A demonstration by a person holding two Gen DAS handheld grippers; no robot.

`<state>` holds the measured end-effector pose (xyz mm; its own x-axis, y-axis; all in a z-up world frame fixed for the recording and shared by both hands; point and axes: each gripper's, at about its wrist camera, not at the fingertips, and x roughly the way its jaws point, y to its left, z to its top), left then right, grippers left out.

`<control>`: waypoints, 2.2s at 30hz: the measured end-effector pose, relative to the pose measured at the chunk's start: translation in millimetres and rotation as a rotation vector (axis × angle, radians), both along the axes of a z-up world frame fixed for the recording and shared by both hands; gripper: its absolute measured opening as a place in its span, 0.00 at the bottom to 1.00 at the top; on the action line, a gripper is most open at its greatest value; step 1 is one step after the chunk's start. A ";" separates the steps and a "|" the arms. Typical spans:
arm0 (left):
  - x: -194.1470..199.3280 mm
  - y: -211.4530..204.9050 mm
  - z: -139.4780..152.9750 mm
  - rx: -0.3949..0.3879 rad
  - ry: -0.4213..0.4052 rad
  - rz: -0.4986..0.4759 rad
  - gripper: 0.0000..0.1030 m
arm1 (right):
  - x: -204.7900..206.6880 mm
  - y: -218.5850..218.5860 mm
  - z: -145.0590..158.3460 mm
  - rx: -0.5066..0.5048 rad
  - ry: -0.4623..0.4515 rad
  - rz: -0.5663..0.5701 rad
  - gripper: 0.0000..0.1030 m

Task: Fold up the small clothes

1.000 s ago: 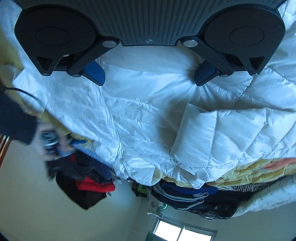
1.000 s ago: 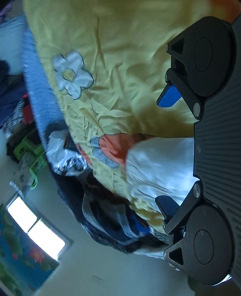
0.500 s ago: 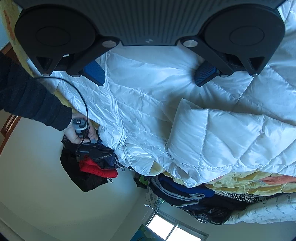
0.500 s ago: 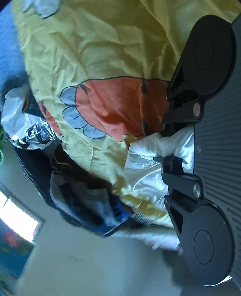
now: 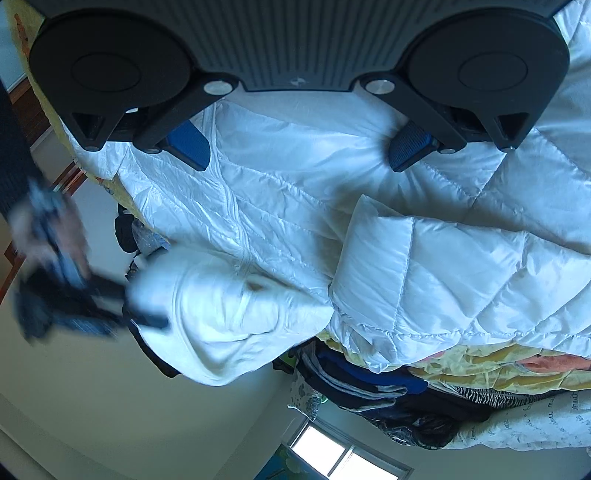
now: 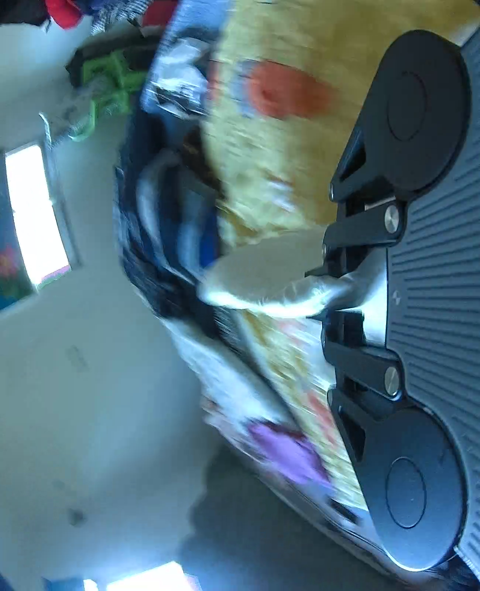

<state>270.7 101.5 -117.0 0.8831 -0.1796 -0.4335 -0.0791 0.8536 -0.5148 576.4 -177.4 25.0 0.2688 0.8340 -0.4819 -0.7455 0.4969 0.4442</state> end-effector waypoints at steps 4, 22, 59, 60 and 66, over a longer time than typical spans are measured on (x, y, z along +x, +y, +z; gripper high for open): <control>0.4 -0.3 0.3 0.003 0.001 0.000 1.00 | -60.2 -34.0 -38.0 -0.036 0.122 -0.069 0.80; 11.3 -25.2 45.1 -0.131 0.054 0.014 1.00 | -124.6 -98.5 -120.2 0.152 0.035 -0.741 0.89; 41.6 -100.0 85.9 0.416 -0.074 -0.079 0.94 | -134.3 -101.2 -129.0 0.223 0.061 -0.748 0.92; 44.4 -107.2 89.7 0.438 -0.110 -0.091 0.94 | -134.3 -100.7 -129.0 0.221 0.061 -0.748 0.92; 109.4 -129.8 51.5 0.408 0.032 -0.149 0.94 | -132.6 -99.9 -129.3 0.208 0.059 -0.754 0.92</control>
<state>380.1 -28.2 -65.5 0.8456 -0.1121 -0.5219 0.0498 0.9900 -0.1320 443.8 -277.3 -104.3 0.7770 0.5112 -0.3674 -0.2119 0.7620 0.6120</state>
